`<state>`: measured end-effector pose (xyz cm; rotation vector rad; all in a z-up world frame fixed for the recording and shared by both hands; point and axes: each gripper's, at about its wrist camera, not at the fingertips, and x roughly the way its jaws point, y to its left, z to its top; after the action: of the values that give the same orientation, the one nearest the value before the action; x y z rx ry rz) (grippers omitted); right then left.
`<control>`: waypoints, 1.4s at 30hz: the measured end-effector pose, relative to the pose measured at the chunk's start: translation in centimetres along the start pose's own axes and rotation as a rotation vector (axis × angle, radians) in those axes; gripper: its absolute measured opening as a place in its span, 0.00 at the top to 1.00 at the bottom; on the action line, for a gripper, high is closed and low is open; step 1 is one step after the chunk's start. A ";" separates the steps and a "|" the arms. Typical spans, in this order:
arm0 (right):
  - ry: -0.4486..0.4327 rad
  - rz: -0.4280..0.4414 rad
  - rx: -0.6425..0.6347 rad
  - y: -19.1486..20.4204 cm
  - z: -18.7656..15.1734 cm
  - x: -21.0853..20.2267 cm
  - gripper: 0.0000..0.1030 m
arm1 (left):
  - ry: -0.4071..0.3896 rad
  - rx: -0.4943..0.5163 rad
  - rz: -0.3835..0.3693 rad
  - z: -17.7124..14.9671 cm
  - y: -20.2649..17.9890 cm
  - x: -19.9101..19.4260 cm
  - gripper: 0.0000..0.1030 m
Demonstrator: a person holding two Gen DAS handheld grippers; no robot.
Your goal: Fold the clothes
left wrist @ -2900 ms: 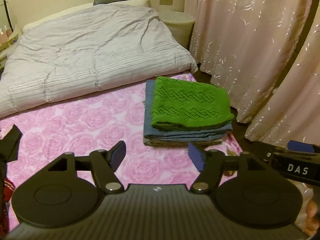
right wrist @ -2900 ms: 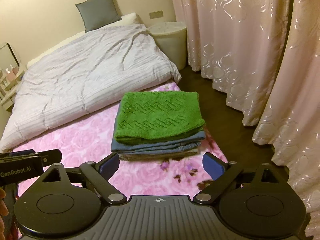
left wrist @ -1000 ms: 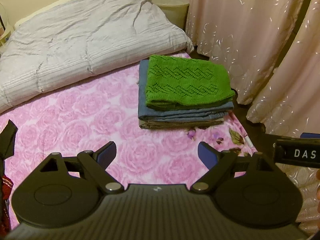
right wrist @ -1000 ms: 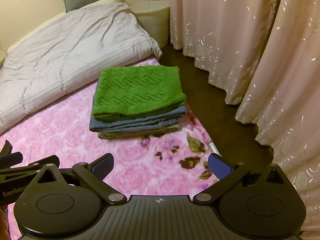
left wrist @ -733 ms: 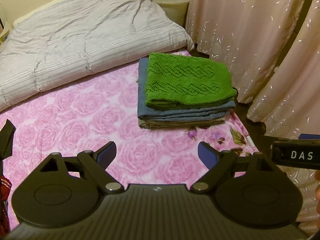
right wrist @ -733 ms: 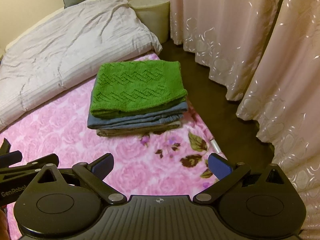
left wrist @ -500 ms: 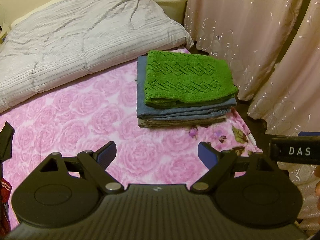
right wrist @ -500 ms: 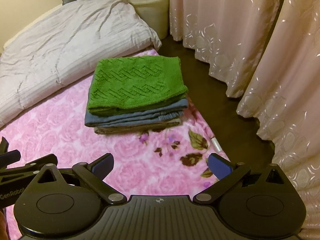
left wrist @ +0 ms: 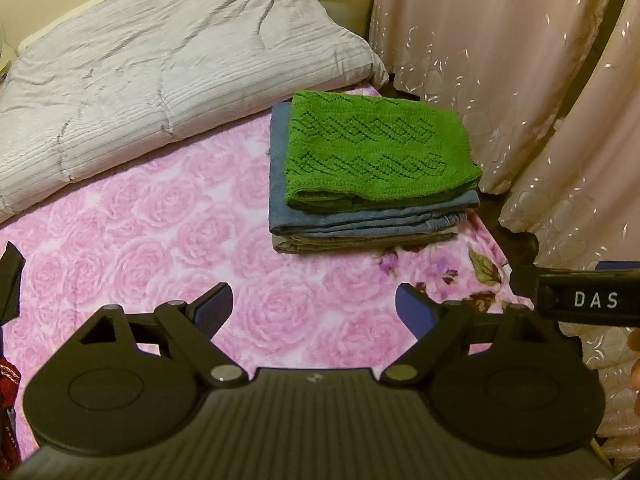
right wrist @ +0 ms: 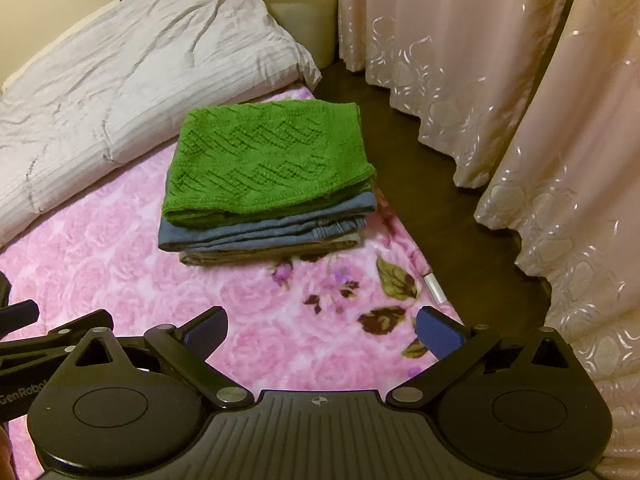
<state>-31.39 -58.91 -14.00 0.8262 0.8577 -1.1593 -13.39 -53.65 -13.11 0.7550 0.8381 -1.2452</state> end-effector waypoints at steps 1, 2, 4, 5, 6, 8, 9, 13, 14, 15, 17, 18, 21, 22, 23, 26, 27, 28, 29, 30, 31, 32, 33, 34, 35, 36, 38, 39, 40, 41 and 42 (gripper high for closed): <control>0.002 0.000 0.000 0.0 0.1 0.1 0.00 | 0.001 0.001 0.002 0.0 -0.1 0.1 0.16; 0.004 0.000 0.000 0.0 0.1 0.3 0.00 | 0.001 0.002 0.002 0.1 -0.2 0.2 0.16; 0.006 -0.001 -0.002 -0.1 0.2 0.5 0.00 | 0.001 0.004 0.003 0.2 -0.4 0.3 0.16; 0.006 -0.001 -0.002 -0.2 0.2 0.6 0.00 | 0.000 0.005 0.004 0.2 -0.4 0.4 0.16; 0.007 -0.001 -0.003 -0.2 0.3 0.8 0.00 | 0.000 0.006 0.004 0.2 -0.5 0.5 0.16; 0.008 -0.002 -0.003 -0.3 0.4 1.0 0.00 | 0.000 0.010 0.008 0.4 -0.7 0.6 0.16; 0.009 -0.002 -0.003 -0.3 0.4 1.1 0.00 | 0.001 0.010 0.008 0.4 -0.7 0.7 0.16; 0.009 0.001 -0.003 -0.5 0.6 1.4 0.00 | 0.002 0.010 0.012 0.6 -1.0 0.9 0.16; 0.010 0.002 -0.003 -0.6 0.7 1.5 0.00 | 0.003 0.011 0.013 0.6 -1.0 1.0 0.16; 0.011 0.003 -0.003 -0.6 0.7 1.6 0.00 | 0.004 0.011 0.014 0.6 -1.1 1.1 0.16; 0.013 0.004 -0.002 -0.7 0.8 1.7 0.00 | 0.007 0.011 0.017 0.7 -1.2 1.2 0.16; 0.014 0.005 -0.001 -0.8 0.8 1.8 0.00 | 0.007 0.011 0.018 0.7 -1.3 1.3 0.16; 0.019 0.006 -0.001 -1.0 0.9 2.1 0.00 | 0.007 0.011 0.022 0.9 -1.5 1.4 0.16; 0.021 0.006 -0.001 -1.1 0.9 2.1 0.00 | 0.007 0.011 0.023 0.9 -1.6 1.5 0.16; 0.022 0.006 -0.001 -1.1 0.9 2.2 0.00 | 0.007 0.011 0.024 0.9 -1.6 1.5 0.16; 0.023 0.005 -0.003 -1.3 1.0 2.5 0.00 | 0.009 0.010 0.027 1.0 -1.8 1.7 0.16; 0.024 0.005 -0.005 -1.3 1.0 2.6 0.00 | 0.010 0.009 0.028 1.0 -1.8 1.8 0.16; 0.023 0.004 -0.007 -1.3 1.1 2.7 0.00 | 0.011 0.009 0.028 1.1 -1.9 1.9 0.16; 0.023 0.003 -0.009 -1.3 1.1 2.7 0.00 | 0.013 0.009 0.028 1.1 -1.9 2.0 0.16; 0.023 0.003 -0.012 -1.4 1.1 2.8 0.00 | 0.014 0.009 0.029 1.2 -1.9 2.0 0.16; 0.023 0.003 -0.014 -1.4 1.2 2.9 0.00 | 0.015 0.010 0.029 1.3 -2.0 2.1 0.16; 0.023 0.003 -0.016 -1.5 1.2 3.0 0.00 | 0.016 0.010 0.030 1.3 -2.0 2.2 0.16; 0.024 0.003 -0.018 -1.5 1.3 3.2 0.00 | 0.018 0.009 0.031 1.3 -2.1 2.3 0.16; 0.025 0.003 -0.019 -1.5 1.3 3.3 0.00 | 0.020 0.009 0.032 1.4 -2.2 2.4 0.16; 0.026 0.003 -0.020 -1.6 1.4 3.4 0.00 | 0.022 0.009 0.033 1.4 -2.3 2.5 0.16; 0.027 0.003 -0.021 -1.7 1.4 3.5 0.00 | 0.022 0.009 0.033 1.4 -2.4 2.6 0.16; 0.029 0.004 -0.024 -1.8 1.5 3.8 0.00 | 0.023 0.007 0.034 1.4 -2.6 2.8 0.16; 0.029 0.005 -0.027 -1.9 1.6 3.9 0.00 | 0.024 0.008 0.035 1.5 -2.7 2.9 0.16; 0.030 0.005 -0.029 -1.9 1.7 4.0 0.00 | 0.025 0.008 0.035 1.5 -2.8 3.0 0.16; 0.030 0.005 -0.031 -2.0 1.8 4.2 0.00 | 0.025 0.006 0.037 1.6 -2.9 3.2 0.16; 0.031 0.006 -0.032 -2.1 1.9 4.3 0.00 | 0.026 0.005 0.039 1.7 -3.0 3.3 0.16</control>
<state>-32.41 -62.76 -17.25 0.8216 0.8969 -1.1273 -15.74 -57.21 -15.28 0.7889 0.8380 -1.2057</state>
